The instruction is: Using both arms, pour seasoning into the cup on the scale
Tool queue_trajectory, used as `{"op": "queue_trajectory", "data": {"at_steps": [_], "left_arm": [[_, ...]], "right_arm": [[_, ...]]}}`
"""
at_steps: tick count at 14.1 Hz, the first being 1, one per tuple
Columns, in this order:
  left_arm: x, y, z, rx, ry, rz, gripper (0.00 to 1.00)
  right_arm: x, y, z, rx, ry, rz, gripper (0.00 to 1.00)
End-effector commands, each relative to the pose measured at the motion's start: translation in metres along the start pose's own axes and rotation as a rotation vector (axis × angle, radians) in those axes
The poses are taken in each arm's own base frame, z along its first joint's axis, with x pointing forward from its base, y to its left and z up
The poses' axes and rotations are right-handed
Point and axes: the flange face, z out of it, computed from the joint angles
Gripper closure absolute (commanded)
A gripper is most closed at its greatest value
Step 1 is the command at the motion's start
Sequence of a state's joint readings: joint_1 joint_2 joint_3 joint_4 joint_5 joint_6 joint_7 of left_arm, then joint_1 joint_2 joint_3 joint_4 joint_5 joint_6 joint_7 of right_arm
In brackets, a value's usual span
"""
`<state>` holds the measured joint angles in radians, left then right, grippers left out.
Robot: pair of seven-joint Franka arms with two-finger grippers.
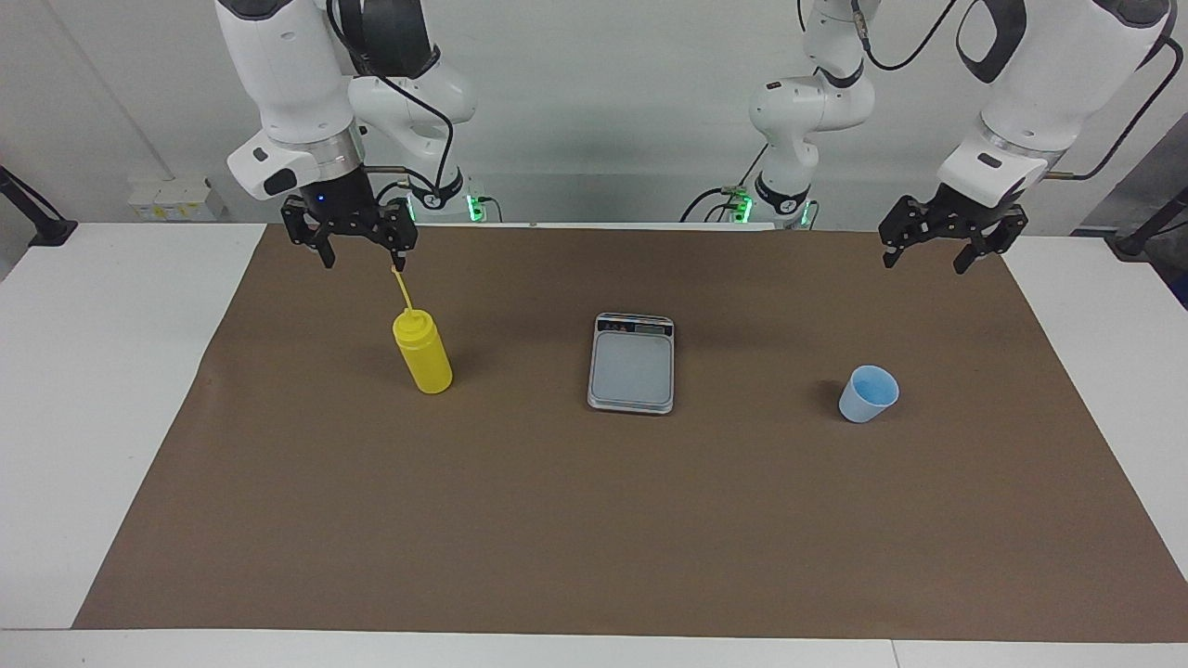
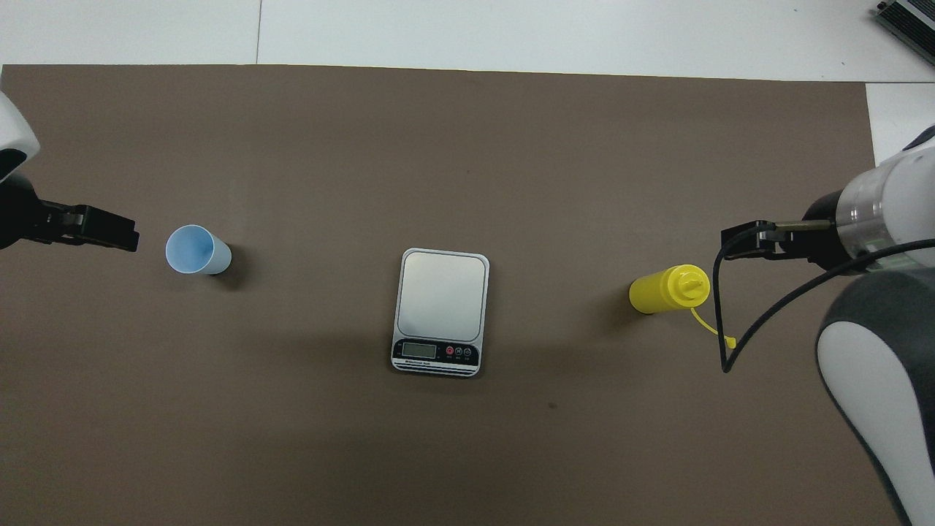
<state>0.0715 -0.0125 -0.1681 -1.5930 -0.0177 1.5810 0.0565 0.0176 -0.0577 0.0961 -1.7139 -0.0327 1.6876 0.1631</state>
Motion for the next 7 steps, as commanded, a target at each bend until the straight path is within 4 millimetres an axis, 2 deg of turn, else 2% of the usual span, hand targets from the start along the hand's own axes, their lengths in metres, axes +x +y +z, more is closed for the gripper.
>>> {"op": "queue_trajectory", "data": {"at_steps": [1,7], "left_arm": [[-0.0059,-0.0031,-0.0036,0.016,0.013,0.0,0.0],[-0.0064,-0.0038,0.001,0.015,0.006,-0.001,0.0]], "right_arm": [[-0.0067,0.0044,-0.0015,0.019,-0.005,-0.007,0.0],[-0.0067,0.0044,-0.0015,0.019,-0.005,-0.007,0.0]]}}
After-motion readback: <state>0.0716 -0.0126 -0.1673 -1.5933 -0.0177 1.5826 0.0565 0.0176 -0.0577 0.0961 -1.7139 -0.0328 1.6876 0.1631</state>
